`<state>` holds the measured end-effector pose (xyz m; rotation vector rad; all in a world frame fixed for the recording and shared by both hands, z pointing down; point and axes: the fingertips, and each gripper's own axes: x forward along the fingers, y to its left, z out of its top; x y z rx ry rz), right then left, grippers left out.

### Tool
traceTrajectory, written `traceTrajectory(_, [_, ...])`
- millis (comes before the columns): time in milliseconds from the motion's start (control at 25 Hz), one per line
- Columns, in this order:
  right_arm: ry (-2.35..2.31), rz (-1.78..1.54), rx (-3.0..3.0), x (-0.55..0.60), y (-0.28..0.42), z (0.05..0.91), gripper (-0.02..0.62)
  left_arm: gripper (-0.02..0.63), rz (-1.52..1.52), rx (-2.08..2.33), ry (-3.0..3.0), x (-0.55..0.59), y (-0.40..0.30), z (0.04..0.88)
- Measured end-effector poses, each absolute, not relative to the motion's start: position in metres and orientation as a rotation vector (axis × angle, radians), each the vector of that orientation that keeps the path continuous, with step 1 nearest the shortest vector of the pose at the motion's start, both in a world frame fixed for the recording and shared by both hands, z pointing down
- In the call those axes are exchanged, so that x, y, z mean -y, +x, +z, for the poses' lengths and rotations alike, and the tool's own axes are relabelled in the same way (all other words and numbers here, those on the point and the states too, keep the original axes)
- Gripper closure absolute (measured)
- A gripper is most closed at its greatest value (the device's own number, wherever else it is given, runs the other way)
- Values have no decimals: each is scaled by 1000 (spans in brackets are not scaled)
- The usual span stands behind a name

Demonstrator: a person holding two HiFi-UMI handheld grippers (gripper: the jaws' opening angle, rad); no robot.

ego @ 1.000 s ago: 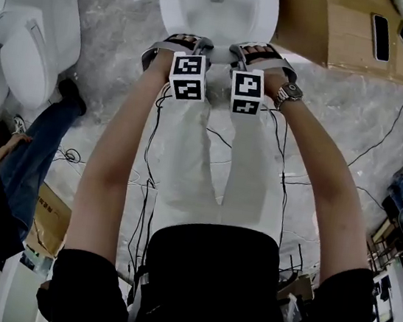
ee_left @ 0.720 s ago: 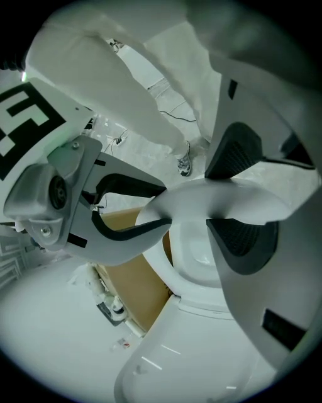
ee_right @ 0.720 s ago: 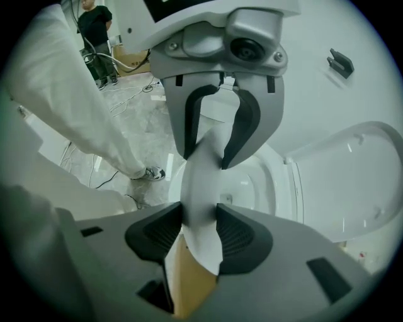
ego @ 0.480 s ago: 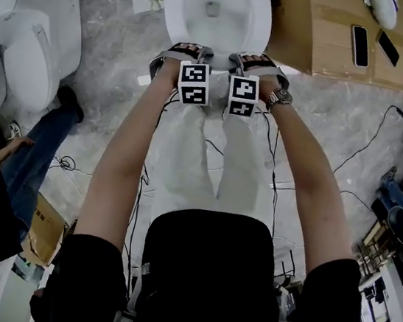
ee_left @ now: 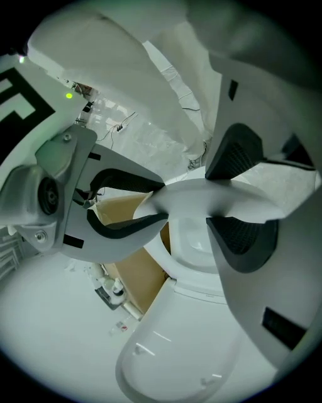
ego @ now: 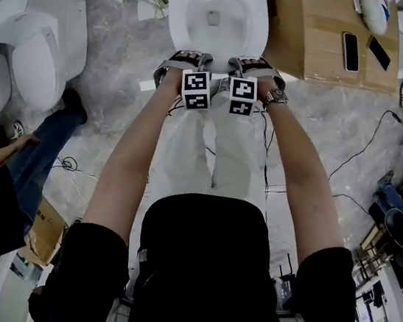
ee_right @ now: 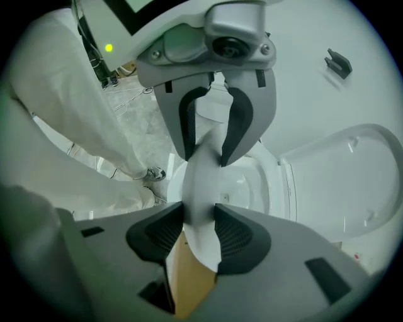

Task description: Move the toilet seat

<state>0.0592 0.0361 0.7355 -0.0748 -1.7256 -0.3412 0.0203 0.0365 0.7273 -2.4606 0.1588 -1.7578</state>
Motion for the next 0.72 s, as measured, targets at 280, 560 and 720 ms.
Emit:
traceTrajectory(280, [-95,-304,1767,-29,60,720,430,408,-1775,-163,-2476,-28,22,714])
traceTrajectory(560, [-138,-297,1800,-25,58,704,431,411,-1829,-126,-2476,-24,21,698])
traceTrajectory(720, [-128,-297,1808,-20,59,698,434,417,-1849,-144,-2468,-20,21,692])
